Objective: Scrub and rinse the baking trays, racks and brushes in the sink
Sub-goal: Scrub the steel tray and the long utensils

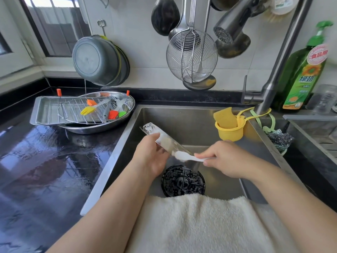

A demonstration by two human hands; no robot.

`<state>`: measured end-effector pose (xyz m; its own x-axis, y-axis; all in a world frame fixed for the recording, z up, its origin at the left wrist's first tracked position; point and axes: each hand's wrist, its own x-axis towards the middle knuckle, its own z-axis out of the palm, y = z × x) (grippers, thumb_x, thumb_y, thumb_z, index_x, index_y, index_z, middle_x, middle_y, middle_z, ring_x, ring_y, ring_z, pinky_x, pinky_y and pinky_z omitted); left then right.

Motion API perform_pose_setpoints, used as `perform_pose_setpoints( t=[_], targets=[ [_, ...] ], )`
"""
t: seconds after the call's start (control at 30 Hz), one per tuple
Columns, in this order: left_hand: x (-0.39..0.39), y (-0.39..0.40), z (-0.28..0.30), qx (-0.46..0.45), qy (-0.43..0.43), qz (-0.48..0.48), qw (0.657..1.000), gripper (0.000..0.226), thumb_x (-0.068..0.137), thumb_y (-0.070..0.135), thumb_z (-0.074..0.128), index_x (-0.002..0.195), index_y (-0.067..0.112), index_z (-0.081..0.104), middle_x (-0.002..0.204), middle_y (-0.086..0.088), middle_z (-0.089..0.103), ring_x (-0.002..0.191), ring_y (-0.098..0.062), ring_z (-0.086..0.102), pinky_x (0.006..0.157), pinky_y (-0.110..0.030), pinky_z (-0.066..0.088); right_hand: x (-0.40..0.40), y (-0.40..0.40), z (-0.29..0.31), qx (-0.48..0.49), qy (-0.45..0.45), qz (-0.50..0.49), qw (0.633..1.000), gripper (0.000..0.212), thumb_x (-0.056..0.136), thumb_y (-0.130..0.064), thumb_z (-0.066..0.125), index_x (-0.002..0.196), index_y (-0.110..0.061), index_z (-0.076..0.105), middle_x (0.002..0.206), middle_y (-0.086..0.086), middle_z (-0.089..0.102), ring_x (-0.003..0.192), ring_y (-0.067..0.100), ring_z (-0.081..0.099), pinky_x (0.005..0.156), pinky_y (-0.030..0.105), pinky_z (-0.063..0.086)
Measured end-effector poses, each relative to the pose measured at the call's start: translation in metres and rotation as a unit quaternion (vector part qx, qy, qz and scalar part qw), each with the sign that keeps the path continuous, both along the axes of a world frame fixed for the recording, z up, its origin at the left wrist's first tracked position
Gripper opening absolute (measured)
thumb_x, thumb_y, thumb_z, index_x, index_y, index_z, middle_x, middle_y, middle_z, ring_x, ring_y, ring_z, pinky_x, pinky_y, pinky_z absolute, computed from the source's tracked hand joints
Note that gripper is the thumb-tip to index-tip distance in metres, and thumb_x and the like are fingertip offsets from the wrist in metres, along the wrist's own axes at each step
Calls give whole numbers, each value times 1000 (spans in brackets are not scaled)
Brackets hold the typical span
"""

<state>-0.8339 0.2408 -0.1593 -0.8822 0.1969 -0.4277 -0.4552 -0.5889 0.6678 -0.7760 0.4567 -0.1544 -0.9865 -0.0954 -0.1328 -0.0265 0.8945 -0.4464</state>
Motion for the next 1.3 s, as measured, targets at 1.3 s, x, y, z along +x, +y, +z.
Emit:
perform_pose_setpoints(
  t=[1.3],
  targets=[
    [2,-5,2,-32,-7,34,999,23,106,0,43,121,-11,57,101,-26,73,89,-35,76,81,-47,63,-6,-9,-3,-14,53,-8,998,35,100,-32,61,130,-51,62,88,-22,53,90,9,55,81,29,48]
  ],
)
